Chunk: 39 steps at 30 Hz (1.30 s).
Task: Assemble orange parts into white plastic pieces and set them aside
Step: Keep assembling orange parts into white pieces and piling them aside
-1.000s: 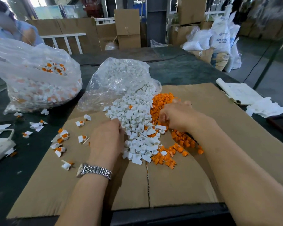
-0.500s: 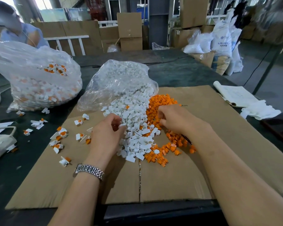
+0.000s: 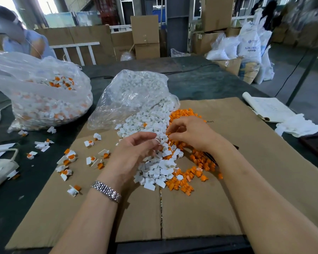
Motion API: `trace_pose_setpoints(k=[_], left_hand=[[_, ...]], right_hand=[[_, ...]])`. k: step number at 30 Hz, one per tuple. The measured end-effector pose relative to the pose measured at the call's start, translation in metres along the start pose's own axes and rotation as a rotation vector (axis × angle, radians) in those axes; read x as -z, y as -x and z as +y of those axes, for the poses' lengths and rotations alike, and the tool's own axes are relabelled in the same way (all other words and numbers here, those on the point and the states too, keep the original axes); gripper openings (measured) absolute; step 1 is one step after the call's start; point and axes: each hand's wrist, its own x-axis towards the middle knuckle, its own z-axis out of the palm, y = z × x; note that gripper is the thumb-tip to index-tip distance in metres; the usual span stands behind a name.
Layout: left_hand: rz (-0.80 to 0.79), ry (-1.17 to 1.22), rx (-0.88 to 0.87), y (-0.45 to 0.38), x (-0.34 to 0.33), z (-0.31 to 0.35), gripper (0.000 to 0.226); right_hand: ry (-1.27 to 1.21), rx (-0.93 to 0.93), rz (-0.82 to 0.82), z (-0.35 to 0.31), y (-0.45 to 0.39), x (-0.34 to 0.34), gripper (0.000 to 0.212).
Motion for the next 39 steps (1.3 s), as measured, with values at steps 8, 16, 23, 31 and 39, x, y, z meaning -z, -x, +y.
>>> trace_pose_setpoints(k=[8, 16, 23, 31, 39], left_hand=[[-0.046, 0.288, -0.008, -0.005, 0.001, 0.004, 0.024], [-0.036, 0.336, -0.043, -0.007, -0.002, 0.005, 0.019], [0.012, 0.322, -0.096, -0.015, -0.005, 0.012, 0.021], [-0.057, 0.391, 0.007, -0.014, 0.001, 0.001, 0.020], [-0.017, 0.297, -0.065, -0.010, 0.002, -0.001, 0.017]], right_hand=[[-0.530, 0.024, 0.020, -0.013, 0.004, 0.000, 0.007], [-0.326, 0.092, 0.130, -0.024, 0.006, -0.017, 0.005], [-0.261, 0.060, 0.187, -0.027, -0.002, -0.022, 0.012], [-0.392, 0.180, 0.028, -0.010, 0.006, -0.012, 0.025], [-0.269, 0.240, 0.146, -0.011, 0.007, -0.024, 0.022]])
